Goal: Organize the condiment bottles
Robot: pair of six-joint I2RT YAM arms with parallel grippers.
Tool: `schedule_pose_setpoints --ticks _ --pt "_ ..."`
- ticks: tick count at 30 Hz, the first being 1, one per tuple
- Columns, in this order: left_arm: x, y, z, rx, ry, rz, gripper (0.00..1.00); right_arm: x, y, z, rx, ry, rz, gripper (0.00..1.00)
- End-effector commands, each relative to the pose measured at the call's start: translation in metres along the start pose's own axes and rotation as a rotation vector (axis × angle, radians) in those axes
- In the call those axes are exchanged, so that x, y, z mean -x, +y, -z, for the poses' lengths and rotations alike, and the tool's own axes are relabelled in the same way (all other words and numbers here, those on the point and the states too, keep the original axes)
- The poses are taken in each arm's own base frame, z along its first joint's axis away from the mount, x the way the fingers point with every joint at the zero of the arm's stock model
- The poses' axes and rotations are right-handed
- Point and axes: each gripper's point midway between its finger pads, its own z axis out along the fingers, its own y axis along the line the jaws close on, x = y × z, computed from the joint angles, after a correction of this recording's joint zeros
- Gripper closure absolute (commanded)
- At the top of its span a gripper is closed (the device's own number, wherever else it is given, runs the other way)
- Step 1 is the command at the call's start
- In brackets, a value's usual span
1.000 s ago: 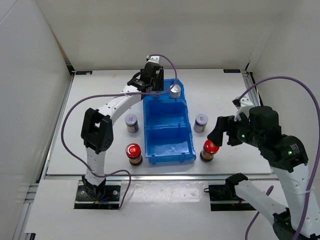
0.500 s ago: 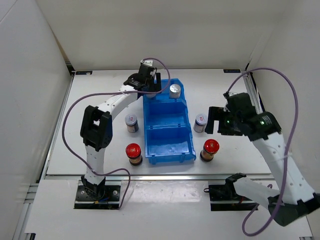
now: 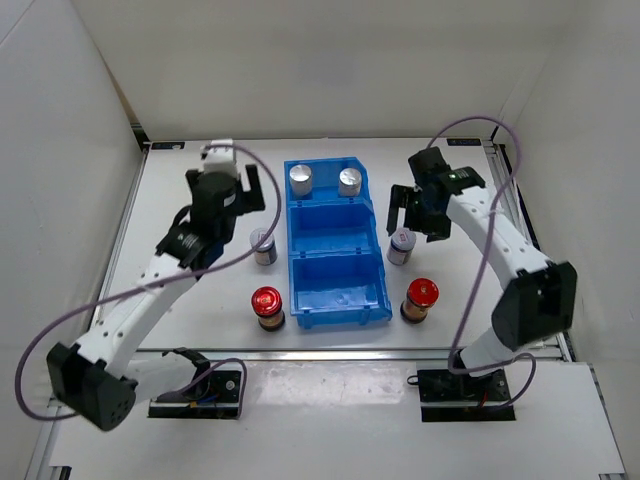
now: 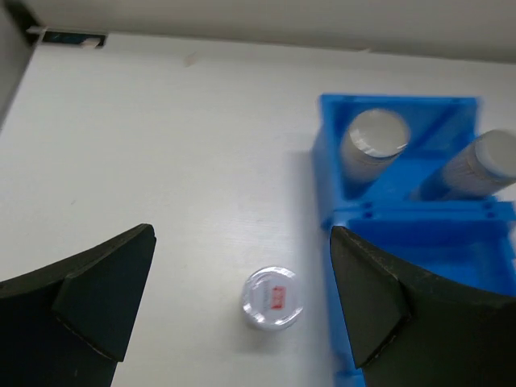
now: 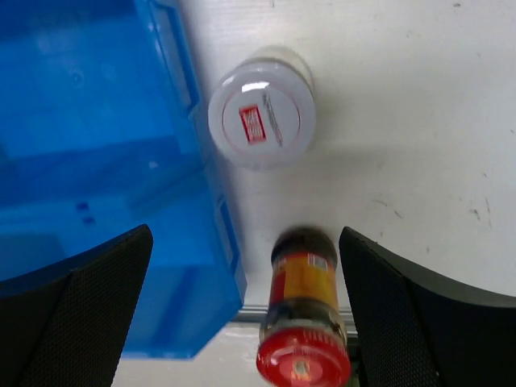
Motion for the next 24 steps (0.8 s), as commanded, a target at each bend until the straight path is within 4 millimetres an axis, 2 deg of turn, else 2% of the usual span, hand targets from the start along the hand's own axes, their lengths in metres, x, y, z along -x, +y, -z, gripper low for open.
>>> schedule_pose_setpoints --ticks 1,3,4,5,7,9,11,15,17,18,19,20,22,24 --pt "-0.059 0.039 -0.001 0.128 0.066 -0.087 0.00 0.025 0.010 -0.018 0.032 -0.010 -0.038 0.00" --pt "-0.053 0.036 0.011 0.161 0.011 -0.130 0.00 0.025 0.002 -0.039 -0.001 0.041 -0.058 0.00" --pt "-0.050 0.035 0.012 0.147 -0.001 -0.140 0.00 0.027 0.005 -0.043 0.005 0.050 -0.058 0.00" --pt "-0.045 0.025 0.012 0.098 -0.030 -0.132 0.00 0.030 0.001 -0.053 -0.008 0.068 -0.069 0.00" --pt "-0.050 0.024 0.009 0.100 -0.017 -0.141 0.00 0.027 0.002 -0.066 -0.014 0.106 -0.060 0.00" --pt "-0.049 0.020 0.008 0.093 0.015 -0.152 0.00 0.026 0.004 -0.074 -0.011 0.128 -0.060 0.05" --pt "-0.057 0.019 0.002 0.100 0.054 -0.178 0.00 0.022 0.002 -0.084 -0.023 0.156 -0.060 0.13" --pt "-0.058 0.022 -0.001 0.139 0.077 -0.179 0.00 0.012 0.000 -0.097 -0.028 0.190 -0.061 0.27" --pt "-0.058 0.022 -0.001 0.139 0.076 -0.167 0.00 0.013 -0.003 -0.097 -0.045 0.183 -0.059 0.46" --pt "-0.057 0.023 0.002 0.139 0.073 -0.165 0.00 0.019 -0.003 -0.088 -0.045 0.148 -0.058 0.53" --pt "-0.058 0.024 0.004 0.139 0.072 -0.164 0.00 0.023 -0.005 -0.082 -0.053 0.123 -0.057 0.67" --pt "-0.062 0.025 0.004 0.140 0.079 -0.169 0.00 0.027 -0.007 -0.075 -0.064 0.094 -0.057 0.73" --pt "-0.063 0.027 0.005 0.140 0.079 -0.169 0.00 0.042 -0.006 -0.047 -0.085 -0.008 -0.038 0.84" --pt "-0.065 0.028 0.005 0.149 0.077 -0.170 0.00 0.052 0.002 -0.015 -0.083 -0.101 -0.020 0.90"
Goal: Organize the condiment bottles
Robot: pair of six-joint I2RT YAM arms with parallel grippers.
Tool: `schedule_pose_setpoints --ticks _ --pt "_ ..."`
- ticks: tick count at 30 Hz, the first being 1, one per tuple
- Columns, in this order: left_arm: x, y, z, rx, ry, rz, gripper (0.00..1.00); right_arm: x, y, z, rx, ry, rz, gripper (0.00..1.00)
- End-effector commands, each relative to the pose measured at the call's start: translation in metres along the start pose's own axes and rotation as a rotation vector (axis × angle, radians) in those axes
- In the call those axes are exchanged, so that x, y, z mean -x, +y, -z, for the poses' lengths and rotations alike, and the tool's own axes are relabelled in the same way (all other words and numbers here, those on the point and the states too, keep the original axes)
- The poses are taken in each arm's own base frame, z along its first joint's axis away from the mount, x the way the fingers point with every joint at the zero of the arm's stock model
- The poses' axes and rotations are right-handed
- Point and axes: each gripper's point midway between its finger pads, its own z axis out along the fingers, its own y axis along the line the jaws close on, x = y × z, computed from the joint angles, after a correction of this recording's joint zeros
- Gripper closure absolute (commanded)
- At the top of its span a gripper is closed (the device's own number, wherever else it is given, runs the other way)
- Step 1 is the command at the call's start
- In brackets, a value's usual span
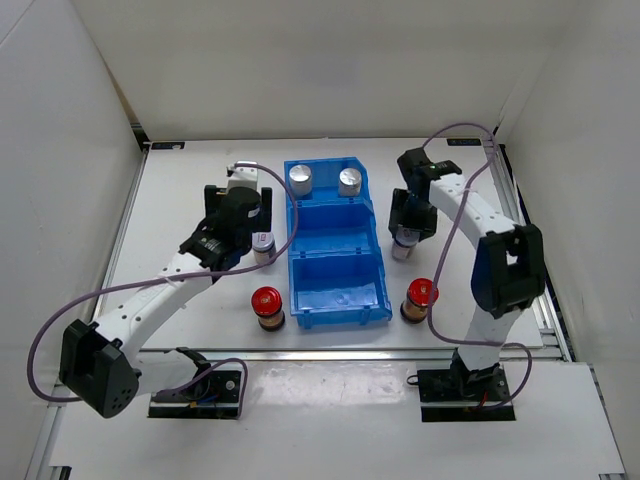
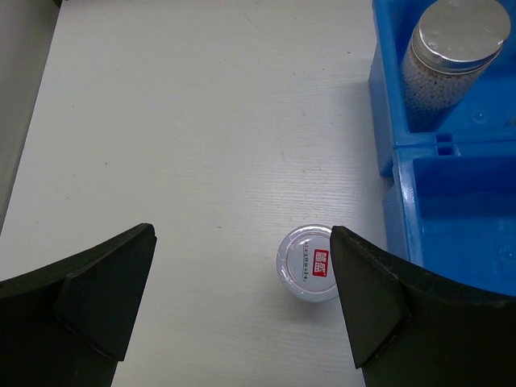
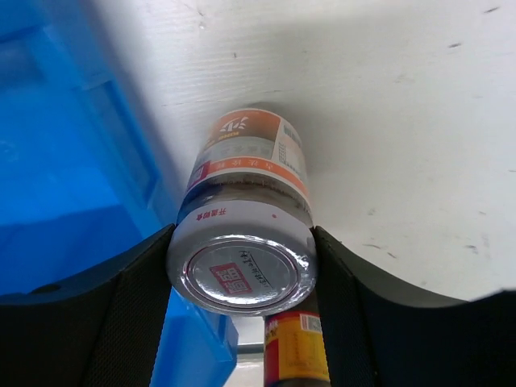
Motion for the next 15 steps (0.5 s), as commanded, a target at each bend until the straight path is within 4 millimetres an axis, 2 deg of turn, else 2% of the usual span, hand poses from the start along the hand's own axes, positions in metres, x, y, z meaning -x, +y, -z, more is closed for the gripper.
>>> schedule_pose_setpoints --ticks 1,2,3,5,7,8,10,12,15 --pt "0.008 0.009 0.007 0.025 -0.029 0.028 0.00 0.031 0.008 0.087 0.019 -0.279 0.006 0.92" --pt "0.006 0.009 0.005 0.035 -0.023 0.022 0.00 0.034 0.012 0.099 0.025 -0.320 0.015 0.95" --pt "0.008 0.011 0.005 0.045 -0.032 0.028 0.00 0.037 0.022 0.123 0.056 -0.382 0.042 0.96" --pt "0.006 0.009 0.000 0.056 -0.020 0.018 0.00 0.037 0.038 0.142 0.096 -0.436 0.082 0.98" --pt "0.008 0.009 0.001 0.056 -0.020 0.018 0.00 0.045 0.054 0.156 0.148 -0.487 0.111 1.00" --pt "0.008 0.007 0.001 0.047 -0.019 0.027 0.00 0.039 0.067 0.157 0.200 -0.473 0.133 1.00" --pt "0.011 0.005 0.000 0.036 -0.027 0.034 0.00 0.041 0.081 0.148 0.211 -0.453 0.169 1.00" --pt "0.007 0.005 0.000 0.037 -0.020 0.029 0.00 0.036 0.098 0.135 0.230 -0.411 0.203 1.00" --pt "0.007 0.005 0.000 0.037 -0.020 0.029 0.00 0.023 0.113 0.111 0.236 -0.343 0.221 1.00"
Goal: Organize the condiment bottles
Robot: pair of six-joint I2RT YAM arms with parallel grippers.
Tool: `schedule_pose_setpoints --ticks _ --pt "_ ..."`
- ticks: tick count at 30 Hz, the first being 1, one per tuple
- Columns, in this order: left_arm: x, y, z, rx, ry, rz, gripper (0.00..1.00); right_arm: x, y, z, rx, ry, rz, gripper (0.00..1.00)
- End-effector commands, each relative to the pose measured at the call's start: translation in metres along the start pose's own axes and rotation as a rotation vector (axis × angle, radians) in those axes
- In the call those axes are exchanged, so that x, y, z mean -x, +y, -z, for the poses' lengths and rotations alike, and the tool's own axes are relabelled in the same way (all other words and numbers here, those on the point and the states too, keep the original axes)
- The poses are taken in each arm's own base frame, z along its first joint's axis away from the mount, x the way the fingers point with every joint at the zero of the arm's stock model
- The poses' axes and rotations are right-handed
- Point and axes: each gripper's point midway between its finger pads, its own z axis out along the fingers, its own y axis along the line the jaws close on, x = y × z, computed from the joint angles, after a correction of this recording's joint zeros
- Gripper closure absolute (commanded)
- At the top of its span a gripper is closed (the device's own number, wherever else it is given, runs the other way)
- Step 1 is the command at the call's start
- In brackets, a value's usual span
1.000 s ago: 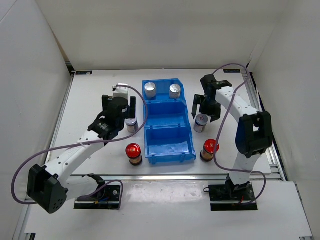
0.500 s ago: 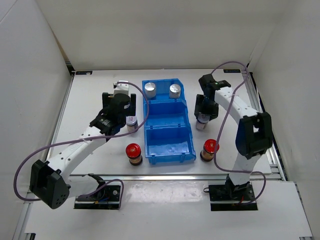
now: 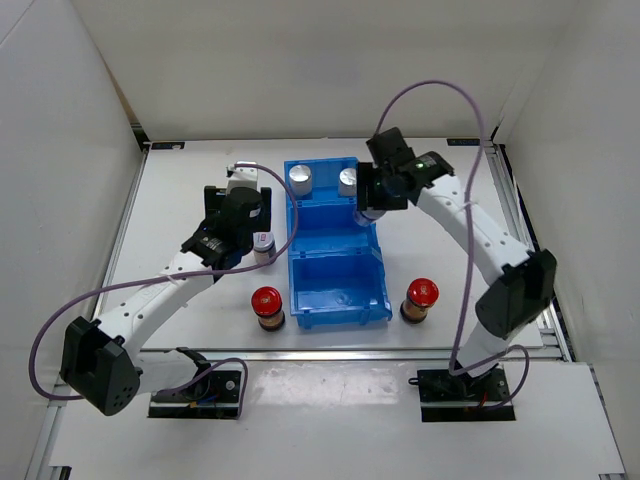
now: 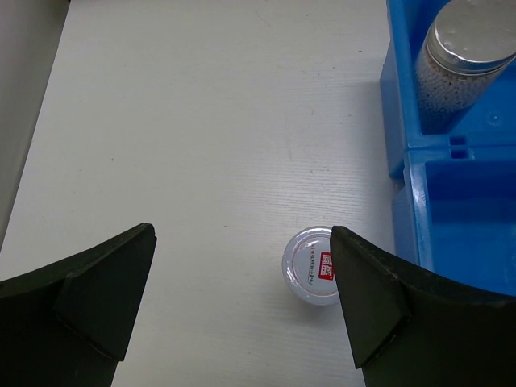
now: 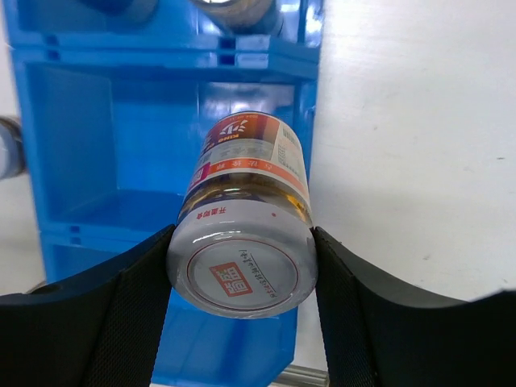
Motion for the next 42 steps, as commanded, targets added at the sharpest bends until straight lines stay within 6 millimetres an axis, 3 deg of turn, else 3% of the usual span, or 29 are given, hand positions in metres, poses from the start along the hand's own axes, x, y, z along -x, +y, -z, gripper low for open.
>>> schedule_pose_setpoints --ticks 1,4,10,11,12,16,17,18,21,22,23,27,28,29,31,32,35,38,42 --pt "0.009 0.002 0.002 0.007 -0.025 0.028 0.00 -0.013 0.021 -0.024 0.045 0.046 0.021 1.00" --pt "0.011 0.002 0.002 0.006 -0.032 0.034 0.00 -0.033 0.029 -0.058 0.055 0.121 0.026 1.00" --pt "-0.003 -0.011 -0.007 -0.023 0.024 0.014 0.00 -0.058 0.033 -0.093 0.027 0.208 0.063 0.97" --pt "-0.001 -0.014 -0.008 -0.032 0.025 0.014 0.00 -0.061 0.033 -0.097 0.023 0.216 0.064 0.93" --pt "-0.005 -0.018 -0.010 -0.044 0.037 0.007 0.00 -0.060 0.036 -0.098 0.034 0.219 0.063 0.79" --pt "-0.012 -0.019 -0.014 -0.028 0.065 0.020 0.00 -0.070 0.037 -0.108 0.036 0.258 0.064 0.55" --pt "-0.014 -0.021 -0.016 -0.026 0.076 0.021 0.00 -0.072 0.037 -0.107 0.040 0.270 0.064 0.39" --pt "-0.013 -0.019 -0.016 -0.017 0.074 0.020 0.00 -0.073 0.037 -0.108 0.035 0.280 0.065 0.31" --pt "-0.018 -0.024 -0.016 -0.036 0.101 0.017 0.00 -0.071 0.032 -0.106 0.002 0.277 0.049 0.12" --pt "-0.015 -0.026 -0.016 -0.047 0.096 0.023 0.00 -0.063 0.032 -0.101 -0.003 0.249 0.036 0.00" --pt "-0.015 -0.026 -0.016 -0.046 0.096 0.035 0.00 -0.063 0.031 -0.101 -0.013 0.244 0.037 0.00" --pt "-0.022 -0.030 -0.012 -0.073 0.136 0.032 0.00 -0.029 0.026 -0.061 -0.041 0.140 0.019 0.00" --pt "-0.022 -0.032 -0.010 -0.086 0.146 0.046 0.00 -0.023 0.029 -0.050 -0.037 0.108 0.013 0.00" --pt "-0.028 -0.037 -0.010 -0.103 0.172 0.044 0.00 -0.009 0.028 -0.026 -0.018 0.044 0.002 0.00" --pt "-0.032 -0.042 -0.009 -0.129 0.197 0.047 0.00 -0.010 0.030 -0.012 0.012 -0.002 -0.001 0.00" --pt "-0.034 -0.051 -0.008 -0.167 0.217 0.059 0.00 -0.005 0.031 0.008 0.051 -0.046 -0.011 0.00" --pt "-0.053 -0.055 -0.011 -0.216 0.315 0.126 0.00 -0.013 0.024 0.029 0.077 -0.071 -0.016 0.00" --pt "-0.066 -0.053 -0.016 -0.195 0.357 0.143 0.00 -0.024 0.021 0.045 0.111 -0.076 -0.018 0.00" --pt "-0.068 -0.048 -0.026 -0.164 0.369 0.144 0.00 -0.032 0.020 0.061 0.157 -0.090 -0.021 0.00"
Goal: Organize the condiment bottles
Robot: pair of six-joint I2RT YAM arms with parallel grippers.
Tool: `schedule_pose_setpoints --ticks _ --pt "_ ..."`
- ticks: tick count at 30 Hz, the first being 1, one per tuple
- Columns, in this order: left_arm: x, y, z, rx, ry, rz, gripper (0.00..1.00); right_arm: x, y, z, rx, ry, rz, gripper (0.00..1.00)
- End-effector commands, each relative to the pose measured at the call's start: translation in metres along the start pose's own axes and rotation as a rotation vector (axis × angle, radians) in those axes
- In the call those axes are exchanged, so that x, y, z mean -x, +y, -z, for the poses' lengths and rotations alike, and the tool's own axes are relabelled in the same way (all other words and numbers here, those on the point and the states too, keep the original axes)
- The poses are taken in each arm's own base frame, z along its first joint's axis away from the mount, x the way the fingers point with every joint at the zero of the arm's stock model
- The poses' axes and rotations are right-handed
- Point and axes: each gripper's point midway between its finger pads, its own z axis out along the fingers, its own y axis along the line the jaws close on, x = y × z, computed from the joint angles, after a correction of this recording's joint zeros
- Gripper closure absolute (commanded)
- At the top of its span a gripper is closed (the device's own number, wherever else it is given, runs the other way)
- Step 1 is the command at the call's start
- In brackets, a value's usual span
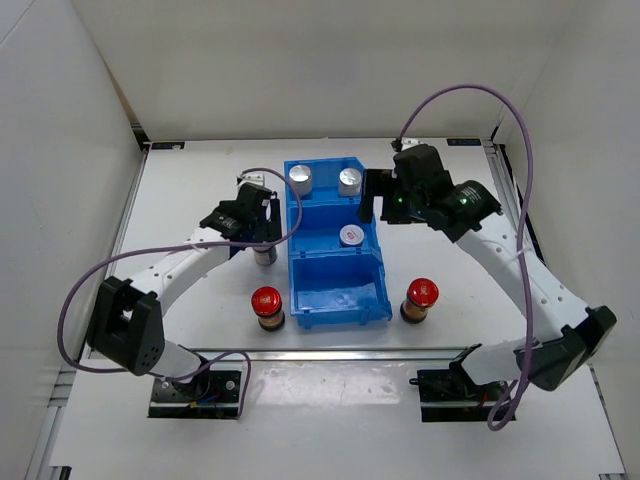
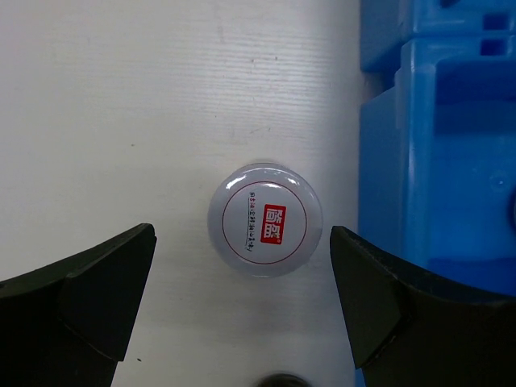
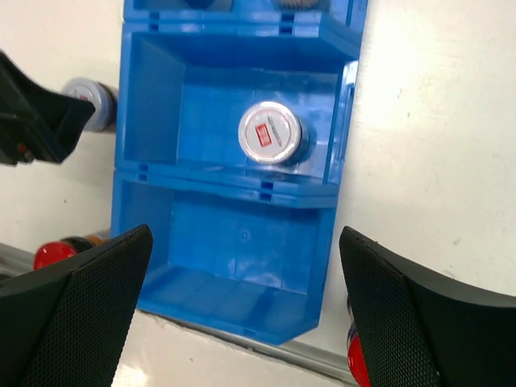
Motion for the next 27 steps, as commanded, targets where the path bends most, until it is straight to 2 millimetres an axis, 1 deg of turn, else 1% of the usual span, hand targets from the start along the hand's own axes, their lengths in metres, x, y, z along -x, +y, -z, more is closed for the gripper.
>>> schedule_pose_setpoints --ticks 1,2,3,4,5,6,7,8,9,10,11,12,13,14,15,16,17,18,19,20,21,22,23,24,25,26,27 --pt "0.003 -0.005 -0.004 -0.031 0.029 0.040 0.00 -0.014 0.002 0.002 0.032 0.026 -0.008 0.00" --pt "0.004 -0.004 -0.007 -0.034 0.039 0.049 0.00 -0.010 0.003 0.006 0.041 0.007 0.000 0.00" --pt "0.004 -0.008 -0.010 -0.048 0.049 0.047 0.00 -0.014 0.003 0.007 0.048 0.013 0.001 0.00" --pt "-0.004 -0.009 -0.018 -0.055 0.086 0.047 0.00 -0.015 0.002 0.011 0.052 0.005 0.000 0.00" --pt "-0.004 -0.010 -0.021 -0.053 0.091 0.046 0.00 -0.014 0.002 0.014 0.057 -0.003 -0.001 0.00" --pt "-0.003 -0.010 -0.025 -0.057 0.100 0.053 0.00 -0.018 0.002 0.012 0.061 0.013 0.000 0.00" --pt "-0.011 -0.013 -0.031 -0.061 0.130 0.055 0.00 -0.021 0.000 0.015 0.061 0.011 0.000 0.00" --pt "-0.010 -0.014 -0.034 -0.061 0.132 0.054 0.00 -0.019 0.000 0.020 0.068 -0.002 0.008 0.00" --pt "-0.008 -0.013 -0.036 -0.062 0.136 0.062 0.00 -0.023 -0.002 0.017 0.063 0.008 0.009 0.00" --pt "-0.011 -0.014 -0.038 -0.067 0.148 0.060 0.00 -0.024 -0.003 0.020 0.065 0.004 0.008 0.00" --pt "-0.010 -0.011 -0.039 -0.061 0.148 0.067 0.00 -0.028 -0.005 0.021 0.063 0.008 0.018 0.00" --pt "-0.010 -0.011 -0.039 -0.061 0.148 0.067 0.10 -0.030 -0.006 0.023 0.065 0.004 0.018 0.00" --pt "-0.008 -0.010 -0.037 -0.066 0.139 0.048 0.17 -0.032 -0.008 0.024 0.064 0.005 0.018 0.00" --pt "-0.005 -0.010 -0.035 -0.070 0.129 0.042 0.23 -0.039 -0.011 0.020 0.055 0.024 0.020 0.00" --pt "0.000 -0.007 -0.032 -0.062 0.111 0.036 0.39 -0.040 -0.012 0.026 0.062 0.010 0.018 0.00" --pt "0.008 -0.005 -0.027 -0.056 0.083 0.033 0.50 -0.041 -0.013 0.028 0.063 0.008 0.029 0.00" --pt "0.021 0.002 -0.017 -0.033 0.035 0.032 0.65 -0.042 -0.014 0.033 0.068 -0.003 0.028 0.00" --pt "0.028 0.006 -0.011 -0.021 0.006 0.039 0.65 -0.044 -0.016 0.035 0.070 -0.006 0.038 0.00" --pt "0.041 0.009 0.000 -0.014 -0.030 0.050 0.72 -0.050 -0.019 0.034 0.066 0.002 0.039 0.00" --pt "0.055 0.014 0.018 -0.014 -0.076 0.065 0.75 -0.051 -0.020 0.036 0.067 -0.001 0.039 0.00" --pt "0.066 0.019 0.029 -0.003 -0.115 0.077 0.75 -0.051 -0.023 0.040 0.060 -0.018 0.046 0.00" --pt "0.080 0.021 0.041 -0.006 -0.159 0.094 0.77 -0.054 -0.024 0.038 0.056 -0.010 0.047 0.00" --pt "0.104 0.020 0.067 -0.021 -0.245 0.106 0.77 -0.056 -0.028 0.039 0.045 -0.015 0.047 0.00" --pt "0.114 0.019 0.079 -0.026 -0.284 0.114 0.77 -0.057 -0.031 0.039 0.032 -0.011 0.057 0.00" --pt "0.122 0.009 0.093 -0.050 -0.317 0.096 0.77 -0.062 -0.035 0.037 0.016 0.003 0.059 0.00" --pt "0.140 0.003 0.111 -0.081 -0.368 0.098 0.77 -0.061 -0.037 0.037 0.002 -0.003 0.059 0.00" --pt "0.147 -0.002 0.119 -0.100 -0.389 0.100 0.77 -0.066 -0.040 0.035 -0.007 0.014 0.062 0.00"
